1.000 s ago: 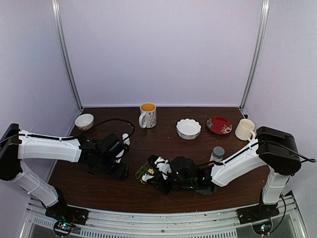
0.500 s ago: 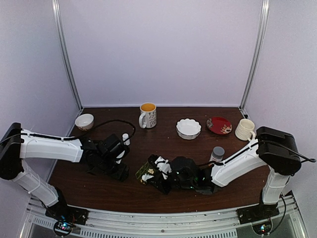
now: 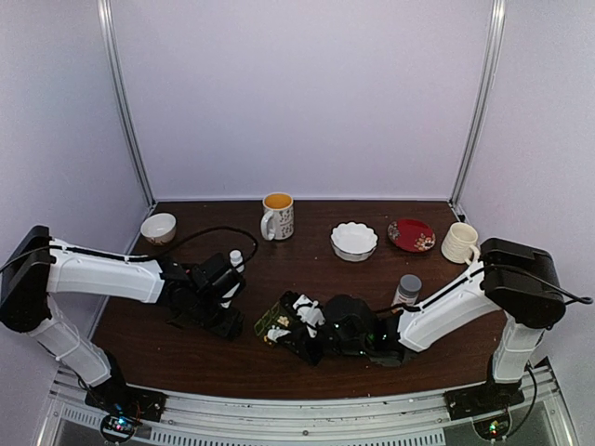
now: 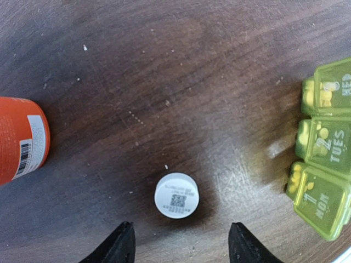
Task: Sort the pills into containers
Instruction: Pick up the lid of the pill bottle from the center of the board, then screw the lid of the pill bottle onto the pill bottle.
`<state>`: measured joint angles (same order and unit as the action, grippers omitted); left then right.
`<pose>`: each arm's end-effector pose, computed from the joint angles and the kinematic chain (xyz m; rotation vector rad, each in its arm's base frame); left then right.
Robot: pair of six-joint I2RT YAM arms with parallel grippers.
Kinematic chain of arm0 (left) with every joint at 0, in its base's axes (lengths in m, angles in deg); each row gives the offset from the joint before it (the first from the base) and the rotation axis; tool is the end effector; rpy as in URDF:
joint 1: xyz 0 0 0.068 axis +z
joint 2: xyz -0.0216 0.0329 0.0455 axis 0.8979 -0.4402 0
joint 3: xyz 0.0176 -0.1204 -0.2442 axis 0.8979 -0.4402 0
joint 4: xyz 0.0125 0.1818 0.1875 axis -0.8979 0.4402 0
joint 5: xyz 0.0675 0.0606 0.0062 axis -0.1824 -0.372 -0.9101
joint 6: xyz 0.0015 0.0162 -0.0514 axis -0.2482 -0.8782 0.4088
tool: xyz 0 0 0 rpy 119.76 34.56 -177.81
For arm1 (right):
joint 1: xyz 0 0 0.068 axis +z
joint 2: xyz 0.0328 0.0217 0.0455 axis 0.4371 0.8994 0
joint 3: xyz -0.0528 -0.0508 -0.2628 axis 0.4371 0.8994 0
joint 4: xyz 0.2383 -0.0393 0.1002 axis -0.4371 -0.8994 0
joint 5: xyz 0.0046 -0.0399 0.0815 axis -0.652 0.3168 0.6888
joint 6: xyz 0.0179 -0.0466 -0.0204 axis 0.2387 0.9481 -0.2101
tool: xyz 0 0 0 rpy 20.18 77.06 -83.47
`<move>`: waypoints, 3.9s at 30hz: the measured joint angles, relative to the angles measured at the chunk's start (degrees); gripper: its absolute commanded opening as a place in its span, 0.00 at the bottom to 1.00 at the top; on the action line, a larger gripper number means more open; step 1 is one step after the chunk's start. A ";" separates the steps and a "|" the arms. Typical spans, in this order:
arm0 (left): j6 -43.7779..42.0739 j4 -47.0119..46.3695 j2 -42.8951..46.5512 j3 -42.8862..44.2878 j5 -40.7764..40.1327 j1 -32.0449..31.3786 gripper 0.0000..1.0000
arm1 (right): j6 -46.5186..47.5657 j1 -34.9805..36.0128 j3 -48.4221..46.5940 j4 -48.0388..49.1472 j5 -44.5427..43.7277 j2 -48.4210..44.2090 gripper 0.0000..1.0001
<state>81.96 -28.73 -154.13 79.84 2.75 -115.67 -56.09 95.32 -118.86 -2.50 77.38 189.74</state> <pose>0.1685 -0.2075 0.1626 0.3887 2.7738 -0.2184 0.1233 0.3356 0.1328 -1.0384 1.9294 0.9666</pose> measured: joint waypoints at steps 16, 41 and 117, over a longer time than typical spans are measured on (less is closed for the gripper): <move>-0.13 0.04 -4.72 3.21 -1.40 0.55 0.36 | -0.63 0.00 4.13 9.73 1.09 -0.02 0.00; -0.50 3.28 -8.02 6.67 -2.08 0.85 0.23 | 0.22 0.00 6.10 12.02 2.21 -2.25 0.00; 20.57 -12.39 24.55 27.32 41.86 -0.09 0.22 | 29.00 0.98 -8.37 13.03 9.92 -27.65 0.00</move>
<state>102.53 -41.12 -129.58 107.16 44.60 -115.76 -27.09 96.31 -127.23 10.52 87.30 162.09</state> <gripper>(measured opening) 0.238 0.277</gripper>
